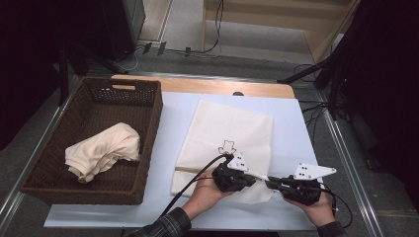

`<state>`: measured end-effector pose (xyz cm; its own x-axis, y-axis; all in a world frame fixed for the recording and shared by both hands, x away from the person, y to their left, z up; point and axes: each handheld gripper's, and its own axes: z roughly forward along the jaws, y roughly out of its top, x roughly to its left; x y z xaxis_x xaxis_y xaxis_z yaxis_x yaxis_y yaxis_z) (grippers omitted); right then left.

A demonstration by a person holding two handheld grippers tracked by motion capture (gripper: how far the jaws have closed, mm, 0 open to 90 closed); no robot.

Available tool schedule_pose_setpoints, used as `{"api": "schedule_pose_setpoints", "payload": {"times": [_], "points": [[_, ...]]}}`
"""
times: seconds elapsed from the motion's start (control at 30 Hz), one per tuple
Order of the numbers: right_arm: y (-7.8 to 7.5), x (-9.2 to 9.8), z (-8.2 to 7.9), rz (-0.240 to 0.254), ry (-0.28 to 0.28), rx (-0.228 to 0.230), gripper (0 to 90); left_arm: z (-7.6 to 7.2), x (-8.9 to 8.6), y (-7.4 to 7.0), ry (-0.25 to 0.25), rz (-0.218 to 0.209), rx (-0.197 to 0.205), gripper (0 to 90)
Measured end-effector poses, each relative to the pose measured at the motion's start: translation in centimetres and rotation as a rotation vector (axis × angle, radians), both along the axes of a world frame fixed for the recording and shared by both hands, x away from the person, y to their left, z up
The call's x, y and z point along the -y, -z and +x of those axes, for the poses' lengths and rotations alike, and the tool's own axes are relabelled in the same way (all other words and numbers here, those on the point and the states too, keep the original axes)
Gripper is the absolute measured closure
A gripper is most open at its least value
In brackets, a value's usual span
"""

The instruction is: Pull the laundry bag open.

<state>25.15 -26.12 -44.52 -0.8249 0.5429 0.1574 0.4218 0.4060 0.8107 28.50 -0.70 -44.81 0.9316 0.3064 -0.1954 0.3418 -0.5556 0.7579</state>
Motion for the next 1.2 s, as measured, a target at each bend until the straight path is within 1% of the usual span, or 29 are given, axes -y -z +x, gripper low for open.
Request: {"api": "schedule_pose_setpoints", "payload": {"times": [0.2, 0.53, 0.6, 0.7, 0.77, 0.87, 0.93, 0.97, 1.07, 1.1, 1.2], "points": [[0.0, 0.0, -0.1, -0.013, 0.001, 0.015, 83.1, 0.0, -0.1, 0.0, -0.005, 0.003, -0.002, 87.7], [0.3, 0.0, -0.2, -0.016, -0.001, 0.034, 83.0, 0.1, -0.6, 0.2, -0.014, 0.012, -0.01, 87.6], [0.3, 0.1, -0.2, -0.01, 0.004, 0.028, 83.0, 0.2, -0.9, 0.2, -0.02, 0.013, -0.018, 87.6], [0.4, 0.0, -0.1, -0.003, 0.004, 0.024, 82.9, 0.2, -1.1, 0.2, -0.024, 0.007, -0.018, 87.6], [0.3, 0.0, 0.0, 0.001, 0.008, 0.008, 83.0, 0.2, -1.1, 0.2, -0.026, 0.009, -0.02, 87.6], [0.4, 0.0, 0.1, -0.005, 0.007, -0.002, 83.0, 0.2, -1.2, 0.3, -0.026, 0.012, -0.026, 87.6], [0.4, 0.0, 0.1, 0.009, 0.014, -0.012, 83.1, 0.3, -1.4, 0.3, -0.028, 0.012, -0.026, 87.6], [0.4, 0.0, 0.2, 0.013, 0.015, -0.012, 83.1, 0.3, -1.5, 0.2, -0.032, 0.006, -0.025, 87.6], [0.4, 0.2, 0.2, 0.024, 0.023, -0.012, 83.1, 0.4, -1.9, 0.1, -0.04, 0.012, -0.025, 87.6], [0.4, 0.2, 0.2, 0.028, 0.023, -0.01, 83.1, 0.4, -2.0, 0.1, -0.039, 0.007, -0.023, 87.6], [0.5, 0.2, 0.2, 0.029, 0.022, -0.01, 83.1, 0.4, -2.1, 0.1, -0.043, 0.01, -0.026, 87.5]]}}
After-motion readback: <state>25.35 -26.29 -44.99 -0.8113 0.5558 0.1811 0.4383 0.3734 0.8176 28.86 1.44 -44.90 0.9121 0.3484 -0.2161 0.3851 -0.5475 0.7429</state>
